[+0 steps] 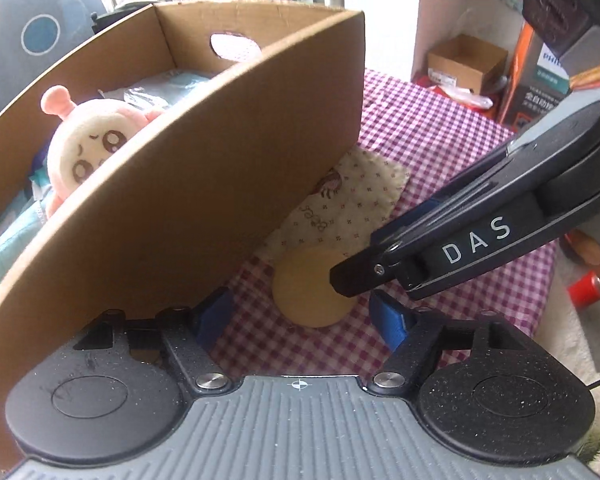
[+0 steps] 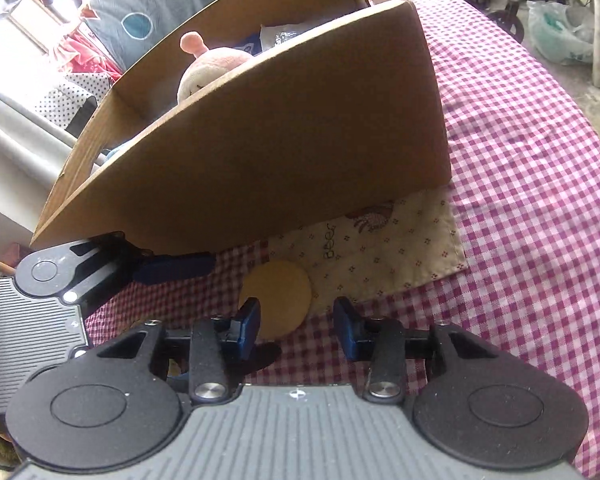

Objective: Organize soft objects
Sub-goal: 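Lower the right gripper behind the box onto the round beige sponge, then grasp the round sponge and lift it over the box wall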

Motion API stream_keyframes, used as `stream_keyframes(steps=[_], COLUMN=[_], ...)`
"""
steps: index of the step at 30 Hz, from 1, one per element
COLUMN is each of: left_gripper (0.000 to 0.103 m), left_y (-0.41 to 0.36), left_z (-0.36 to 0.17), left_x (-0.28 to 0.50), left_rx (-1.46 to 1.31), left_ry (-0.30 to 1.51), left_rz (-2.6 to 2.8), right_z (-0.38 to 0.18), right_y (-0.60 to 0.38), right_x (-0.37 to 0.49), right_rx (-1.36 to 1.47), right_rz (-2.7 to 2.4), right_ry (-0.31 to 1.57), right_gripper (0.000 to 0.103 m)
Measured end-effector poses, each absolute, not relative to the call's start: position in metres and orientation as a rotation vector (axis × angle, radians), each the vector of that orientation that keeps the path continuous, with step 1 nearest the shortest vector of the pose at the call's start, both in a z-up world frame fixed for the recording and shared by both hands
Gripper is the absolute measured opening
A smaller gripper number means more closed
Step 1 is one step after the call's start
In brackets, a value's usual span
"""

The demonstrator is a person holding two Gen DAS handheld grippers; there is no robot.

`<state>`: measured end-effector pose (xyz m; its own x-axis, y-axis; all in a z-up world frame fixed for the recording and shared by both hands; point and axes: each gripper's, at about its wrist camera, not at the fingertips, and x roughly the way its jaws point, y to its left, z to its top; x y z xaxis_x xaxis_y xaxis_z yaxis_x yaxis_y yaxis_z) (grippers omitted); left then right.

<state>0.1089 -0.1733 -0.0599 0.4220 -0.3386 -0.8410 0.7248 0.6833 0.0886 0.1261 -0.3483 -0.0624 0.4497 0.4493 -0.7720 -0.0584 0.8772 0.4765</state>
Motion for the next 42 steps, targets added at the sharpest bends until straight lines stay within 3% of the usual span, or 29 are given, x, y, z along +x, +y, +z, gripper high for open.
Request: stream_keyframes(steps=[12, 22, 24, 25, 28, 42], left_gripper=[0.046, 0.043, 0.043, 0.042, 0.042, 0.042], left_y=[-0.174, -0.154, -0.153, -0.152, -0.152, -0.115], left_z=[-0.069, -0.062, -0.061, -0.060, -0.058, 0.040], left_x=[0.123, 0.132, 0.131, 0.131, 0.129, 0.081], left_rx=[0.407, 0.273, 0.268, 0.269, 0.265, 0.244], left_ry=[0.952, 0.967, 0.963, 0.962, 0.959, 0.661], left_rz=[-0.730, -0.767, -0.765, -0.764, -0.767, -0.769], right_z=[-0.066, -0.080, -0.081, -0.081, -0.076, 0.056], right_y=[-0.357, -0.379, -0.380, -0.380, -0.377, -0.349], right_x=[0.137, 0.145, 0.146, 0.146, 0.142, 0.101], right_rx=[0.468, 0.681, 0.696, 0.693, 0.671, 0.440], right_rz=[0.375, 0.405, 0.405, 0.404, 0.402, 0.542], right_ry=[1.069, 1.107, 1.103, 1.098, 1.071, 0.790], right_gripper=[0.042, 0.042, 0.038, 0.026, 0.019, 0.016])
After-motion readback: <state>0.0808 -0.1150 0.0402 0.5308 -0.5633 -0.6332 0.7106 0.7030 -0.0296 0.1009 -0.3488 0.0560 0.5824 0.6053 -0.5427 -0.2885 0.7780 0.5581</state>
